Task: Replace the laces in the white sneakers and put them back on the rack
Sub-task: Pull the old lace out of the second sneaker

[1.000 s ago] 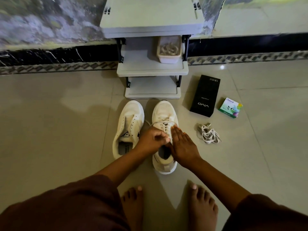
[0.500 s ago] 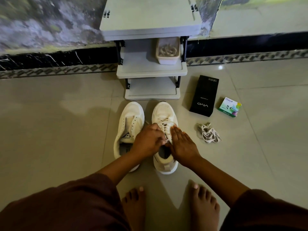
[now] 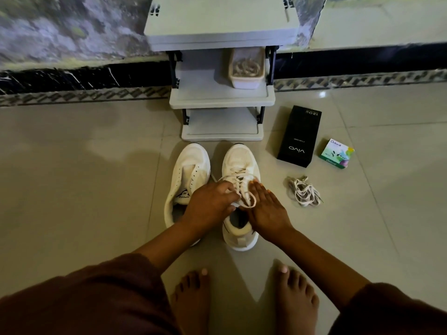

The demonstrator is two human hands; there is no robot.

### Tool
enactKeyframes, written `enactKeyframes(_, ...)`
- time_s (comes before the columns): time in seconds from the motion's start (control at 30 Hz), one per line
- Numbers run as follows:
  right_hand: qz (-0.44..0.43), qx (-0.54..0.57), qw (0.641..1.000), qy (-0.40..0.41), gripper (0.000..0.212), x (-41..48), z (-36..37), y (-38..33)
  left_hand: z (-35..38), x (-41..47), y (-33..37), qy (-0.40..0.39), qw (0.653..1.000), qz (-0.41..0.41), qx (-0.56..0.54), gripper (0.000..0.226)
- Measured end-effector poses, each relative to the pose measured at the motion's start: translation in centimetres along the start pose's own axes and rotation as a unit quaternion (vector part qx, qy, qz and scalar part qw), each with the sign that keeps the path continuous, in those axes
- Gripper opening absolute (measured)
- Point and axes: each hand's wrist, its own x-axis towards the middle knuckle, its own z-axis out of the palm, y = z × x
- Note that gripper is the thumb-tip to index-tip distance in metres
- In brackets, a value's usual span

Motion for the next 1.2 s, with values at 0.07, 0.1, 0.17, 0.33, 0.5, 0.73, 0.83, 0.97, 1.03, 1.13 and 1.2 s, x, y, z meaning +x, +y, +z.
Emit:
enactKeyframes(0.07,0.0,0.004,1.0,-0.002,0.081,0.1,0.1,0.0,0.7,0.2,0.1,0.036,0.998,0.017,0.045,0.02)
enactKeyframes(0.1,-0.001,0.007,1.0,-0.002,0.085,0.1,0.1,0.0,0.7,0.4,0.3,0.031,0.999,0.004,0.008,0.018)
enactKeyframes(0.17,-0.001,0.01,1.0,0.009,0.096,0.2,0.1,0.1,-0.5,1.2,0.8,0.024,0.976,-0.083,-0.199,0.011)
enactKeyframes(0.33,-0.001,0.024,1.0,0.015,0.077,0.3,0.2,0.2,-2.5,2.5,1.9,-0.046,0.851,-0.139,-0.504,0.013)
enactKeyframes(0.5,-0.014,0.031,0.999,0.014,0.085,0.2,0.2,0.2,-1.1,2.0,-0.2,-0.091,0.972,-0.084,-0.202,0.026)
enactKeyframes(0.73,-0.01,0.075,0.997,0.027,0.095,0.1,0.4,0.2,0.8,0.5,0.1,-0.013,0.996,-0.044,-0.083,0.022)
enactKeyframes(0.83,-0.016,0.041,0.999,0.031,0.096,0.3,0.5,0.5,-0.6,1.6,0.4,0.0,0.94,-0.124,-0.317,0.01)
enactKeyframes(0.97,-0.024,0.051,0.997,0.046,0.069,0.2,0.3,0.3,-1.6,1.9,1.4,-0.035,0.897,-0.127,-0.421,0.006)
enactKeyframes(1.03,-0.029,0.036,0.998,0.04,0.072,0.1,0.2,0.1,-1.2,1.6,1.1,-0.046,0.932,-0.109,-0.343,0.014)
enactKeyframes(1.13,-0.025,0.064,0.997,0.045,0.085,0.1,0.0,-0.1,-0.5,1.0,0.0,-0.056,0.991,-0.056,-0.105,0.029)
enactKeyframes(1.2,-0.023,0.06,0.998,0.026,0.101,0.1,-0.1,-0.1,-0.5,0.6,-0.1,-0.025,0.999,-0.03,-0.035,0.029)
